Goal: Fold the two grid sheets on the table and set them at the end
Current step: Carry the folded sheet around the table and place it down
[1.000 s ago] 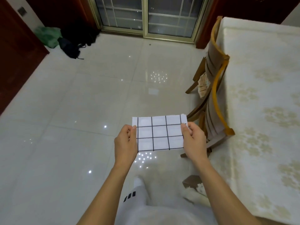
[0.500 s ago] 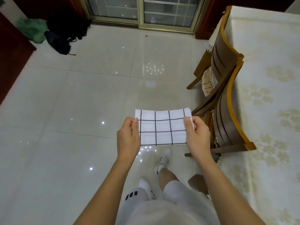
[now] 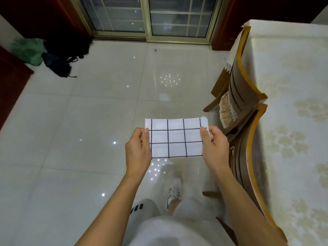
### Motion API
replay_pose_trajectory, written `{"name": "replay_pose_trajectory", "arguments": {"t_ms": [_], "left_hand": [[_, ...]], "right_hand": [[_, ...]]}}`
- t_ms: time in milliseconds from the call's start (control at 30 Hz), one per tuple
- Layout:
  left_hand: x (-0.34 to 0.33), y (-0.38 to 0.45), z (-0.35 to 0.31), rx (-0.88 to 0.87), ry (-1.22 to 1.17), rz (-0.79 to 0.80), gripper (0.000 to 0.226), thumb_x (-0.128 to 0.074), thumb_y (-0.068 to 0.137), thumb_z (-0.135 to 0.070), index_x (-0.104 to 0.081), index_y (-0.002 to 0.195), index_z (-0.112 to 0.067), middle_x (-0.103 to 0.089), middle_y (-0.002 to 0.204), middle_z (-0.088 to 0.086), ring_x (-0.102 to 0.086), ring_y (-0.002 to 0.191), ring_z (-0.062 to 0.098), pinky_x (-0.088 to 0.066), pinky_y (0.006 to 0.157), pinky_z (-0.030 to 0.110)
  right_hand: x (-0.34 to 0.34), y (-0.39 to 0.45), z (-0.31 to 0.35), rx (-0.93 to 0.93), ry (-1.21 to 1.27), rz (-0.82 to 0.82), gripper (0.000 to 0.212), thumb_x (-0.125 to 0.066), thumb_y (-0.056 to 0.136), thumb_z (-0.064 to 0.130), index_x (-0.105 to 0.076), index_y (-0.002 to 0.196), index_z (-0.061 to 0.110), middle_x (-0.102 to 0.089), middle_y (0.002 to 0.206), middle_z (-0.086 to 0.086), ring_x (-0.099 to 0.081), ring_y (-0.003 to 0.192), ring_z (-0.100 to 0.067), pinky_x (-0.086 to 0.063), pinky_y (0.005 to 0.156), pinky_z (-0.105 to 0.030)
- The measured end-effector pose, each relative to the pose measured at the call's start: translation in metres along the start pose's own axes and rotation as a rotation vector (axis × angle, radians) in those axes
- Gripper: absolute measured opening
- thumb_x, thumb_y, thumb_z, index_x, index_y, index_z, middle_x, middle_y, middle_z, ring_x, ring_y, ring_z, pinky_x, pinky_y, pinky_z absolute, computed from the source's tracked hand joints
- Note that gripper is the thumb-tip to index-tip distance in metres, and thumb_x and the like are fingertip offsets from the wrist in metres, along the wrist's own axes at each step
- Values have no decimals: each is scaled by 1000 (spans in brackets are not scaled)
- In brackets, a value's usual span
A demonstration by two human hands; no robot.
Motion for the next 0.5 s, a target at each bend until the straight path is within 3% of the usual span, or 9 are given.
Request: {"name": "replay_pose_trajectory", "arguments": {"t_ms": [67,200,367,500], "left_hand": [[-12,19,-10,-2,1,-2,35,-42,104,-33,-51,79,-10,-44,60,1,-36,54,14,-35,52,33],[-25,52,-25,5,9,-11,36,-42,104,-33,-51,78,-10,-41,59,0,-33,53,13,-34,52,33],[-36,97,-37,-4,9,-15,35,-43,104,-32,-51,77,-10,-42,58,-1,-35,53,13,-35,52,33],[-51,145,-42,-11,9,2,33,-44,104,-30,-52,77,-13,-45,57,-4,-37,51,8,-36,52,29]], "right_hand": [[1,25,4,1,10,-2,31,-50,101,33,-55,80,12,-55,72,-19,-48,60,-26,-43,54,-39],[-3,63,12,-3,20,-5,33,-50,102,31,-50,74,13,-49,69,-18,-41,59,-14,-37,55,-30],[-17,111,15,-14,0,-15,32,-50,101,36,-56,83,10,-55,74,-21,-52,66,-37,-48,56,-44],[-31,153,20,-21,-18,-36,32,-50,101,36,-55,79,13,-57,72,-18,-56,67,-35,-50,58,-44]]}}
Point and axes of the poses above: each hand's wrist, its own y-axis towards the middle knuckle, its own x-axis out of the back of the hand, z = x × y, the point moved 5 cm from there along y, towards the middle knuckle
